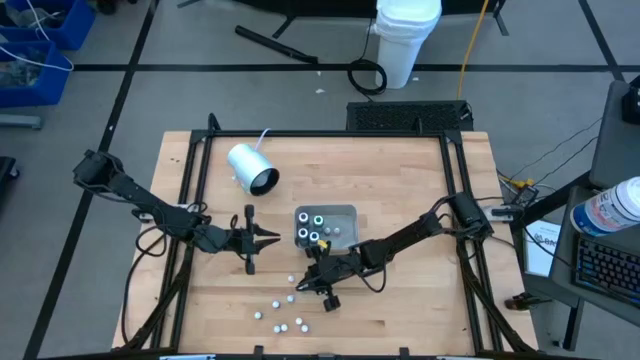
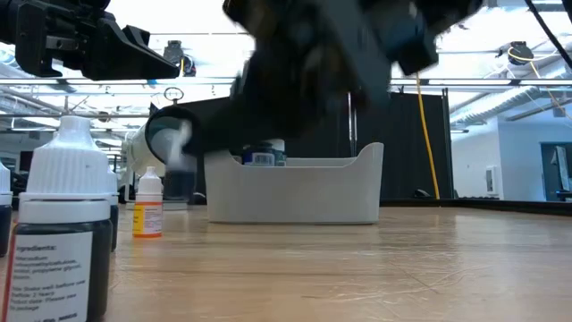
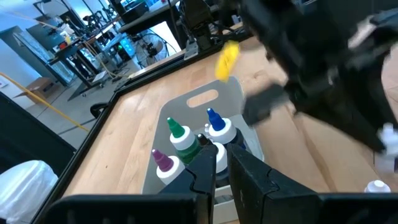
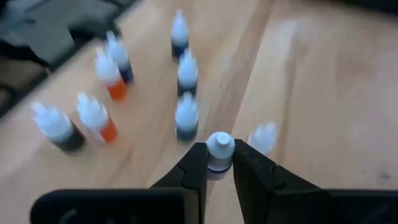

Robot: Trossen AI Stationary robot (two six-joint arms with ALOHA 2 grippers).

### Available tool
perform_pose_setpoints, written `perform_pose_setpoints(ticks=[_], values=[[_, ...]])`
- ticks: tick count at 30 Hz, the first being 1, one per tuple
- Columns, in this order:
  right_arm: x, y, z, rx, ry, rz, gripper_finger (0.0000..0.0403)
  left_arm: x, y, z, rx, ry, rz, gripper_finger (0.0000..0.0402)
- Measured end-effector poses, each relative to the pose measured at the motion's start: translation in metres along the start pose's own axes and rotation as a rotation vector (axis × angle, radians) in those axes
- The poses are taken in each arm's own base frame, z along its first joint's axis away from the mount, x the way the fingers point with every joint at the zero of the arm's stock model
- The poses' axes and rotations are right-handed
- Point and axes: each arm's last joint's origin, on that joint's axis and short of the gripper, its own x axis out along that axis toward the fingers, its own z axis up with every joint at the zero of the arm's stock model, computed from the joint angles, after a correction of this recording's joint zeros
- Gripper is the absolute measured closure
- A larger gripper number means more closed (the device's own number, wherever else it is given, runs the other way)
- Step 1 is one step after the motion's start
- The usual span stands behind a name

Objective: Pick & Place food coloring
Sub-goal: Put the small violet food coloring bottle into the gray bin

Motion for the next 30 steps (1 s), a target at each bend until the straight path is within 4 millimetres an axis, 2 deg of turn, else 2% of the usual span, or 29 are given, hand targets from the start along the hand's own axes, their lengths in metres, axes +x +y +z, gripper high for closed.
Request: perform_pose_setpoints(ticks=[4,8,12,16,22,26,30], values=[[-0.024,-0.002,0.024,-0.036,-0.033,-0.025,0.0354,0.000,0.000,0.000,-0.001,0.000,0.000,0.0353],[-0.055,-0.006,0.044,-0.080,0.002,-0.169,0.0355,0.000,0.000,0.000,0.000,0.002,0.000,0.0353],[-0.087,-0.010,0.058,-0.107,0.053,-0.326,0.0356,0.000,0.000,0.000,0.002,0.005,-0.001,0.0353],[-0.111,-0.014,0.065,-0.128,0.086,-0.383,0.0356,0.000,0.000,0.000,0.002,0.005,-0.001,0.0353],[-0.124,-0.014,0.061,-0.178,0.092,-0.380,0.0357,0.000,0.000,-0.001,0.002,0.006,-0.002,0.0353],[-0.131,-0.013,0.045,-0.206,-0.005,-0.366,0.0357,0.000,0.000,-0.001,0.003,0.006,-0.002,0.0353],[-0.148,-0.023,0.029,-0.136,-0.101,-0.412,0.0357,0.000,0.000,-0.001,0.003,0.007,-0.002,0.0353]])
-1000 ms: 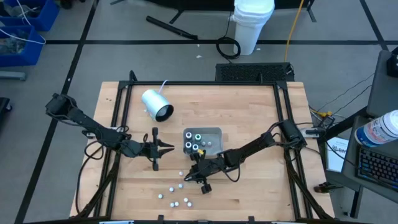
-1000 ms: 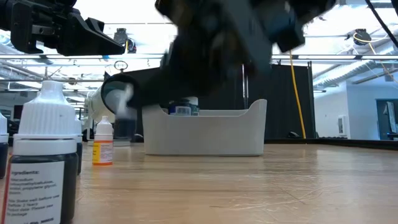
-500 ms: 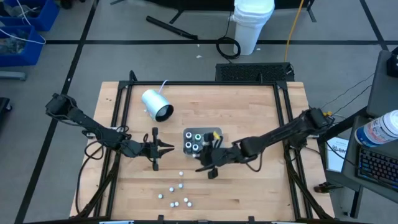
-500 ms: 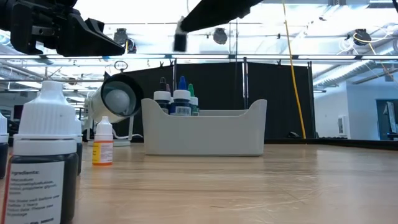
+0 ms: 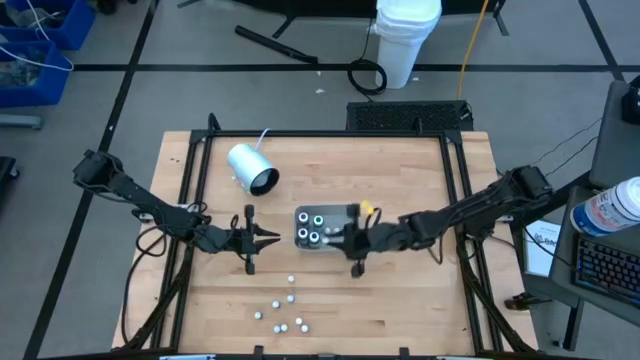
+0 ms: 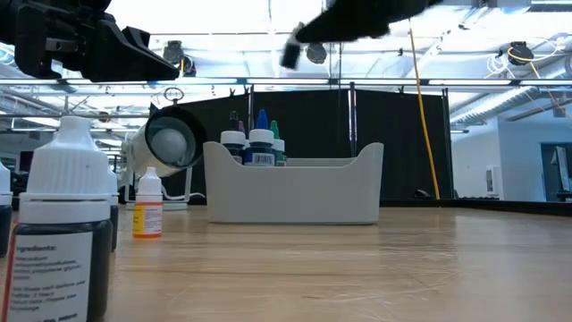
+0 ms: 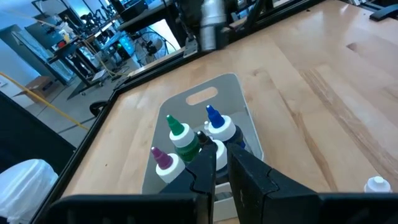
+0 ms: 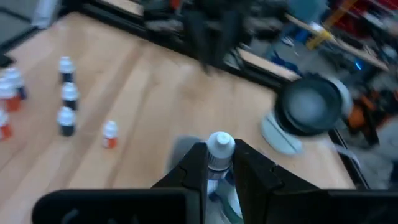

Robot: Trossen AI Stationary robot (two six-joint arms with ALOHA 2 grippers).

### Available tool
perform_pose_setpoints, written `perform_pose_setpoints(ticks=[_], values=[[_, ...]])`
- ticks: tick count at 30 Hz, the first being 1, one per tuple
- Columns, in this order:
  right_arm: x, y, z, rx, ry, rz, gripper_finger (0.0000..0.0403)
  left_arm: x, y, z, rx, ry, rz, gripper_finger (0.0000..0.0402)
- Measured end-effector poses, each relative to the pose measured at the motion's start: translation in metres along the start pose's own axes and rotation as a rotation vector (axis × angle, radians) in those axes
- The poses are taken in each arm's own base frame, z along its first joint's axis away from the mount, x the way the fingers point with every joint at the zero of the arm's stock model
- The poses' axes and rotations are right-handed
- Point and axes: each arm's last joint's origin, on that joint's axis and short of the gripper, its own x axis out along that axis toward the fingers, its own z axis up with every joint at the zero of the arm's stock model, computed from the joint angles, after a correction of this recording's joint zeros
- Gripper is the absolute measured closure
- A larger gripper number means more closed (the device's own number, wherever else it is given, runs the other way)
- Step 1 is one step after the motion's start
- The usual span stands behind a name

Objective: Pick & Place food coloring
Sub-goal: Put the small violet food coloring bottle into the gray bin

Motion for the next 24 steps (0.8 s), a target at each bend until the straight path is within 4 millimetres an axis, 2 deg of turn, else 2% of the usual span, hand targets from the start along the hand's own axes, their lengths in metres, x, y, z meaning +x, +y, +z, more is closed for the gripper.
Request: perform_pose_setpoints(ticks=[5,9,15,24], values=[[-0.011,-0.024,-0.024,0.152,0.045,-0.069,0.0358,0.000,0.000,0.000,0.000,0.001,0.006,0.0353],[-0.010,-0.035,-0.039,0.222,0.111,-0.101,0.0358,0.000,0.000,0.000,0.000,0.001,0.007,0.0353],[0.008,-0.029,-0.056,0.240,0.172,-0.104,0.0358,0.000,0.000,0.000,0.000,0.002,0.007,0.0353],[0.026,-0.020,-0.069,0.336,0.187,-0.110,0.0358,0.000,0.000,-0.001,0.003,0.006,0.006,0.0353]])
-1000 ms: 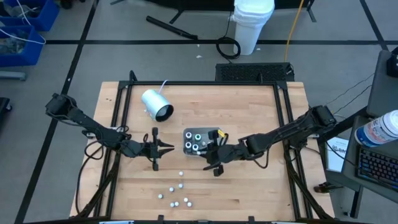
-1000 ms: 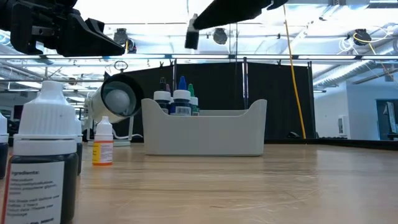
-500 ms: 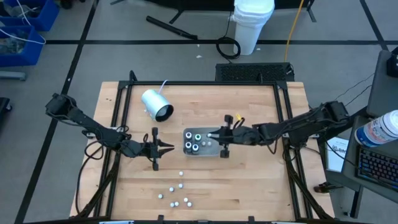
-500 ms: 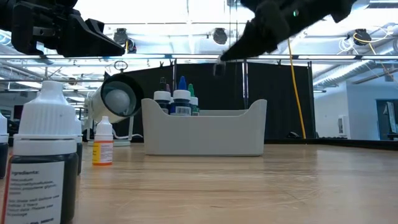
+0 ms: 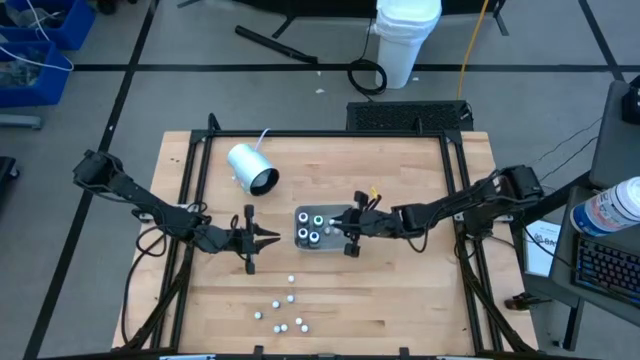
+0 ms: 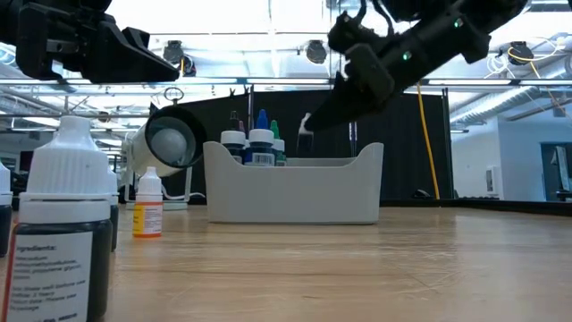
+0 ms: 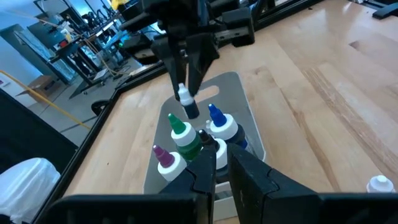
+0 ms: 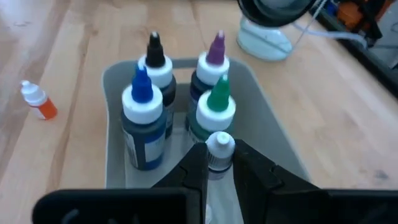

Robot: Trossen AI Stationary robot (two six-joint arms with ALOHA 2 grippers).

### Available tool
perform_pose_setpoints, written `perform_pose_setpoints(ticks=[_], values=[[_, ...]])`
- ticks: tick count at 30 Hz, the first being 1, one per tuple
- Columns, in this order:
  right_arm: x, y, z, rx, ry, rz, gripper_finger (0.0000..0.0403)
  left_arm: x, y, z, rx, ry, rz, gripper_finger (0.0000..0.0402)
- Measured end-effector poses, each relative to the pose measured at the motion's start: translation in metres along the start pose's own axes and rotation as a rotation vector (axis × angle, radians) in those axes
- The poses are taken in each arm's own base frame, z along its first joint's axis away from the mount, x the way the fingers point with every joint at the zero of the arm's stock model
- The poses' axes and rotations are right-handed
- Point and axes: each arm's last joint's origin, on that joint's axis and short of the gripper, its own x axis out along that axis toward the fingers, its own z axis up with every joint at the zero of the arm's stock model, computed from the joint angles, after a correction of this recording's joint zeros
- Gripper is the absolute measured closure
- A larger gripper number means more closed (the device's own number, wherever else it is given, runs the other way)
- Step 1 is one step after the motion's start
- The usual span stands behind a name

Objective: Pick & Place food coloring
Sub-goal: Put the small violet food coloring bottle into the gray bin

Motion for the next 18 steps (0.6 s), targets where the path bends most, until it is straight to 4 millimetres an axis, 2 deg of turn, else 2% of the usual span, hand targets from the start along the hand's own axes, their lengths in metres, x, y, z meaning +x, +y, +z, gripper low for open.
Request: perform_pose_setpoints(ticks=[8,18], values=[[0.019,0.003,-0.018,0.093,0.048,-0.117,0.0358,0.000,0.000,0.000,0.001,0.001,0.000,0.0353],[0.018,0.010,-0.019,0.161,0.044,-0.126,0.0358,0.000,0.000,-0.001,0.003,0.005,-0.001,0.0353]])
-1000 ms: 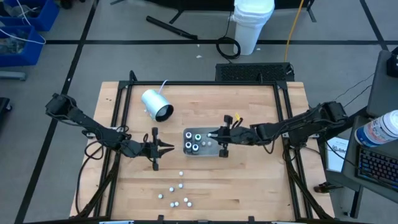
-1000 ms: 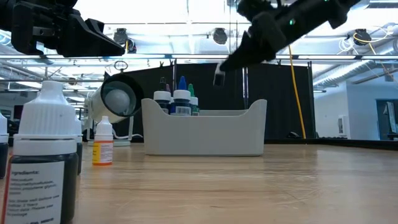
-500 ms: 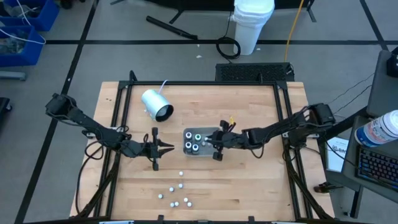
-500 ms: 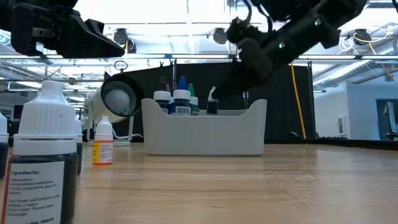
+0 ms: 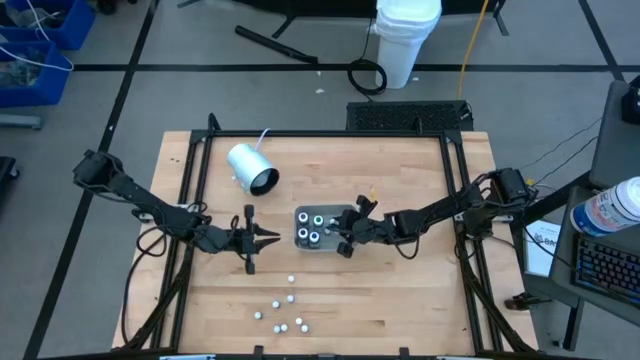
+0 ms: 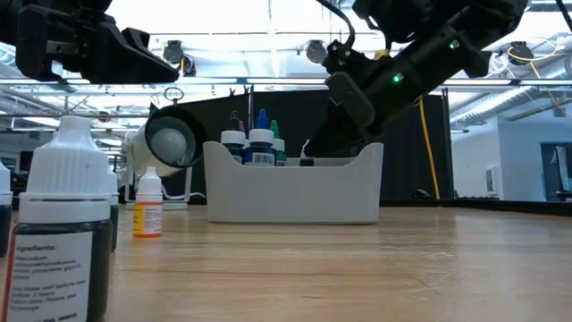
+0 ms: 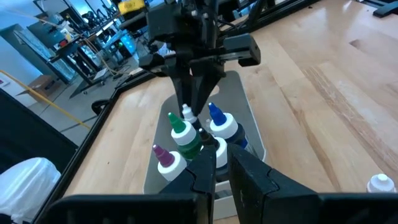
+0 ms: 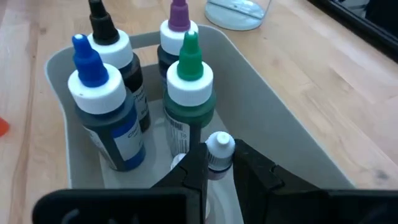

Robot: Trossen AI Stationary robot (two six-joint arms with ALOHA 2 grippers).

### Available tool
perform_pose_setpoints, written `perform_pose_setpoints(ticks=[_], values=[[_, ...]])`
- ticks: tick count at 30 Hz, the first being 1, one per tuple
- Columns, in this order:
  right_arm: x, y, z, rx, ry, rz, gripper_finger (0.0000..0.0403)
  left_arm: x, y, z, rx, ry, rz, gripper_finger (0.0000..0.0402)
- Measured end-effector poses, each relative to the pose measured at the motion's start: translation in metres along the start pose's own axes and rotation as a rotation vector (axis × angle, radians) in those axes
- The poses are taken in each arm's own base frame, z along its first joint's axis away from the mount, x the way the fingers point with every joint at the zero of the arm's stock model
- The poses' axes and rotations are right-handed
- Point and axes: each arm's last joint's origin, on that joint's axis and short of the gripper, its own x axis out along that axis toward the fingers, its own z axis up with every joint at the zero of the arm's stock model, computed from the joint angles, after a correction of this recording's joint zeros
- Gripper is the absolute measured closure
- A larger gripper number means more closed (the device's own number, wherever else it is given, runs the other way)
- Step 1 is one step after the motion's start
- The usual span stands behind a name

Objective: Pick & Place food coloring
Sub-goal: Put the small violet food coloring bottle into the gray bin

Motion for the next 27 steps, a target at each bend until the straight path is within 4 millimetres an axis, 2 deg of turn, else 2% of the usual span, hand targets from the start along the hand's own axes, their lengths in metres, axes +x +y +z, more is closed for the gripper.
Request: perform_pose_setpoints(ticks=[11,20,27], values=[[-0.001,0.003,0.000,-0.055,0.001,0.014,0.0358,0.000,0.000,0.000,0.001,0.002,0.000,0.0353],[-0.005,0.014,0.023,-0.154,0.050,0.008,0.0358,0.000,0.000,0.000,0.001,0.002,0.000,0.0353],[-0.013,0.027,0.020,-0.183,0.052,0.048,0.0358,0.000,0.000,0.000,0.000,0.003,0.000,0.0353]])
